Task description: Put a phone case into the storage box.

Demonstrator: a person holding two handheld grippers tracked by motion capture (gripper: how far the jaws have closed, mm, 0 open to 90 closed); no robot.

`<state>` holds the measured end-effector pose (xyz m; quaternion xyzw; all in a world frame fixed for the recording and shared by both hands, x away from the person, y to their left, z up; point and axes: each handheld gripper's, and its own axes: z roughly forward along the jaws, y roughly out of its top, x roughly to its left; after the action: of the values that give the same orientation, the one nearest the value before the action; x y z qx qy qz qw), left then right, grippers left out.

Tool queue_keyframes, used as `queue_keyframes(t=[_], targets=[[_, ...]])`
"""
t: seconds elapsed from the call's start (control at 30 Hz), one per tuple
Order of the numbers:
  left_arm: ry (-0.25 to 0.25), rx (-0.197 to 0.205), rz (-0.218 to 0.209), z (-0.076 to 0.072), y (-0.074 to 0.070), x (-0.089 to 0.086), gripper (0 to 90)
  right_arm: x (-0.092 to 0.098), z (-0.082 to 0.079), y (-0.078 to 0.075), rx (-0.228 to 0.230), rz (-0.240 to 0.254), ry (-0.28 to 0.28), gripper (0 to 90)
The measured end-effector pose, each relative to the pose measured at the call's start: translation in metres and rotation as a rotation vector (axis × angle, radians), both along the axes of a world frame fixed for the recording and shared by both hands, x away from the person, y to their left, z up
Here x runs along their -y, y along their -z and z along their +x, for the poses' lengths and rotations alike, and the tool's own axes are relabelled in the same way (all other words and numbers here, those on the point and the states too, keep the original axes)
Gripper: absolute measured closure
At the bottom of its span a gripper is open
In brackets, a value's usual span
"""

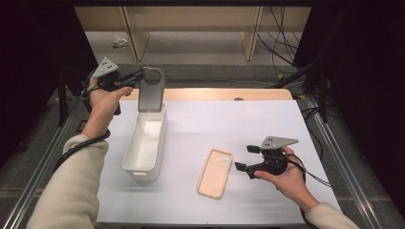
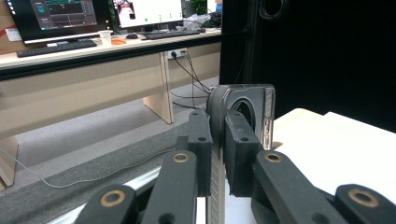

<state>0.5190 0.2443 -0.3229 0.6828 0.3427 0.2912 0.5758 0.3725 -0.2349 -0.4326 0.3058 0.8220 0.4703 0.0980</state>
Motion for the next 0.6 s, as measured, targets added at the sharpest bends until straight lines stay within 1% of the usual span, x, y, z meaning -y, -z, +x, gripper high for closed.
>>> queue_keyframes(t=[0.33, 0.47, 0.6], targets=[[-0.005, -0.014, 0.003, 0.004, 0.009, 0.0, 81.8, 0.0, 0.0, 0.0, 0.001, 0.0, -0.001, 17.3], [-0.003, -0.024, 0.023, 0.006, 0.012, 0.001, 81.8, 0.0, 0.0, 0.0, 0.001, 0.001, -0.001, 17.3], [-0.005, -0.028, 0.016, 0.008, 0.016, 0.002, 81.7, 0.0, 0.0, 0.0, 0.001, 0.001, -0.002, 17.3]])
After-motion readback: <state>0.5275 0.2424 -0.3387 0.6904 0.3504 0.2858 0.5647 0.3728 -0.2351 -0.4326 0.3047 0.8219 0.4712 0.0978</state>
